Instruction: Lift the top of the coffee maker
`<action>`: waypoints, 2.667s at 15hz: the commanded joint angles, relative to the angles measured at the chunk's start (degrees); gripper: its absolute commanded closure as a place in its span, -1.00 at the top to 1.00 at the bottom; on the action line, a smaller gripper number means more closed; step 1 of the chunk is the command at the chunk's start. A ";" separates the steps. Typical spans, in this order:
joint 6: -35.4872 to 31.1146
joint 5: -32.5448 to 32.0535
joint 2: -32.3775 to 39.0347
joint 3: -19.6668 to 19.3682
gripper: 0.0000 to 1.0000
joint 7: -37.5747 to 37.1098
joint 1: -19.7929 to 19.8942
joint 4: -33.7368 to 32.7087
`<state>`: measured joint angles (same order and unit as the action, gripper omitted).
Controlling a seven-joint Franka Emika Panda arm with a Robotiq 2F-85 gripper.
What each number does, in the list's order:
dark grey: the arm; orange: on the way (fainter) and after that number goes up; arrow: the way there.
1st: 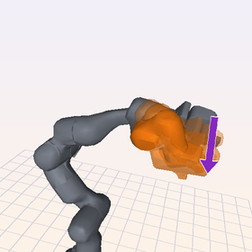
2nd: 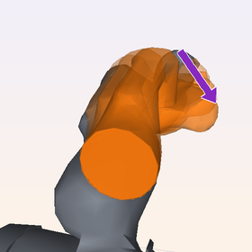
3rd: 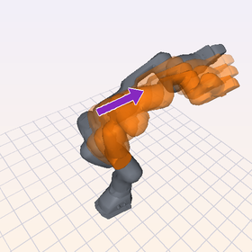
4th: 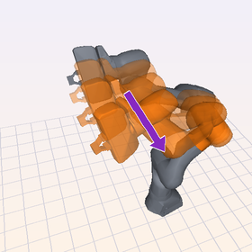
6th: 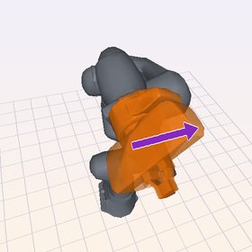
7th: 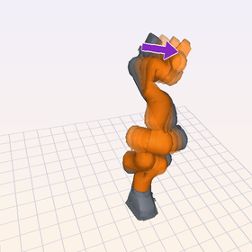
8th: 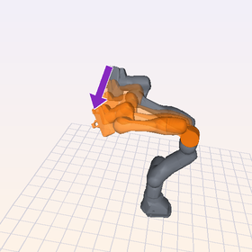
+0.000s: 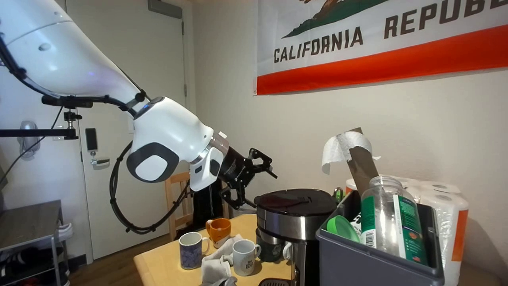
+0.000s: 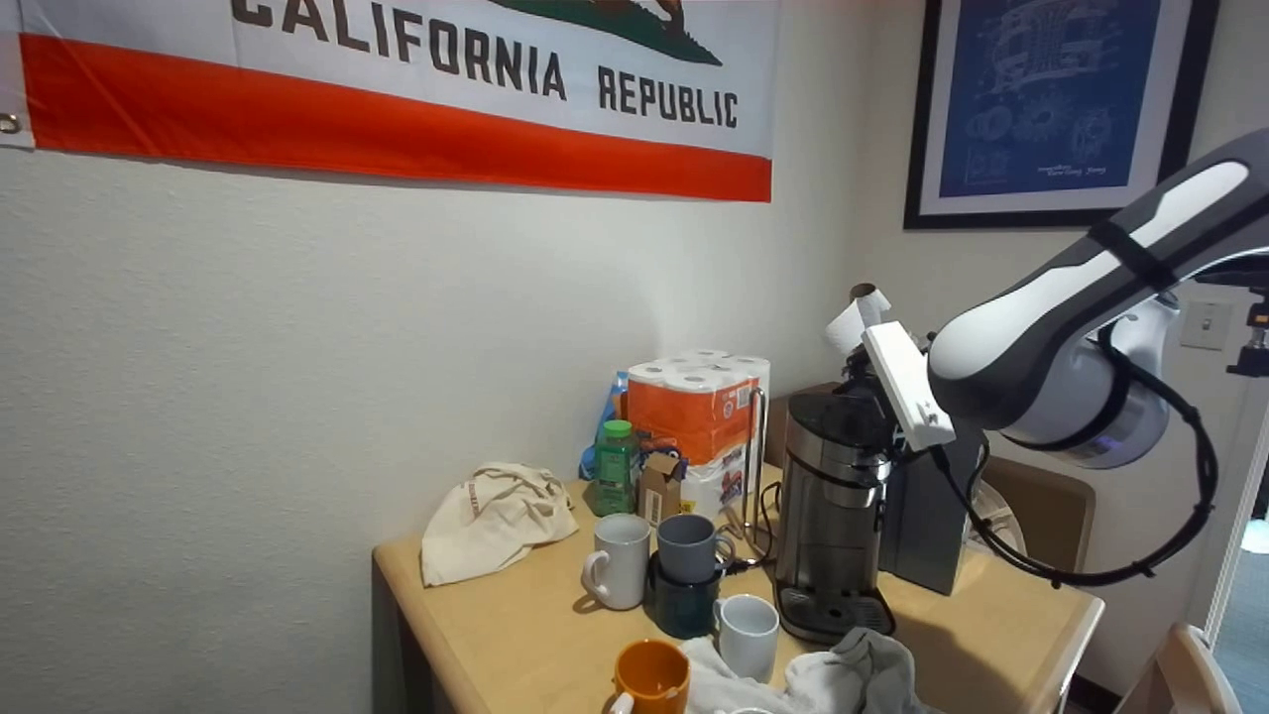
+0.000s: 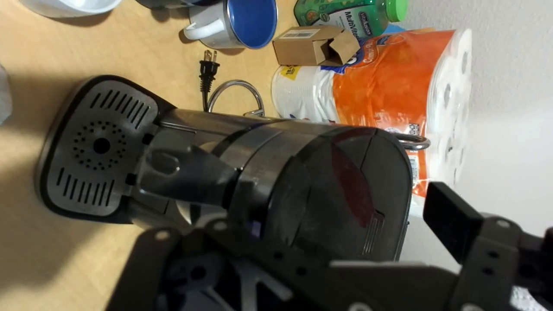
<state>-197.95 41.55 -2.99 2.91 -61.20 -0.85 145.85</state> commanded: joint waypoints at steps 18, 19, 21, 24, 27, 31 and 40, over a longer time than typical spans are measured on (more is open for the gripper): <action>0.20 0.21 -3.84 -0.48 1.00 1.00 -1.57 -2.33; 0.06 0.16 -4.23 -0.27 1.00 1.16 -1.75 -2.09; 0.03 0.19 -4.86 -0.03 1.00 1.36 -1.98 -1.85; 0.01 0.31 -5.73 0.02 1.00 1.35 -2.33 -1.47; 0.00 0.45 -6.25 -0.03 1.00 1.26 -2.36 -1.28; 0.00 0.35 -7.09 -0.07 1.00 1.36 -2.32 -1.33; 0.15 0.46 -8.60 0.16 1.00 1.14 -2.68 -1.28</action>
<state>-197.95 41.49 -10.11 2.59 -60.71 -3.49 143.69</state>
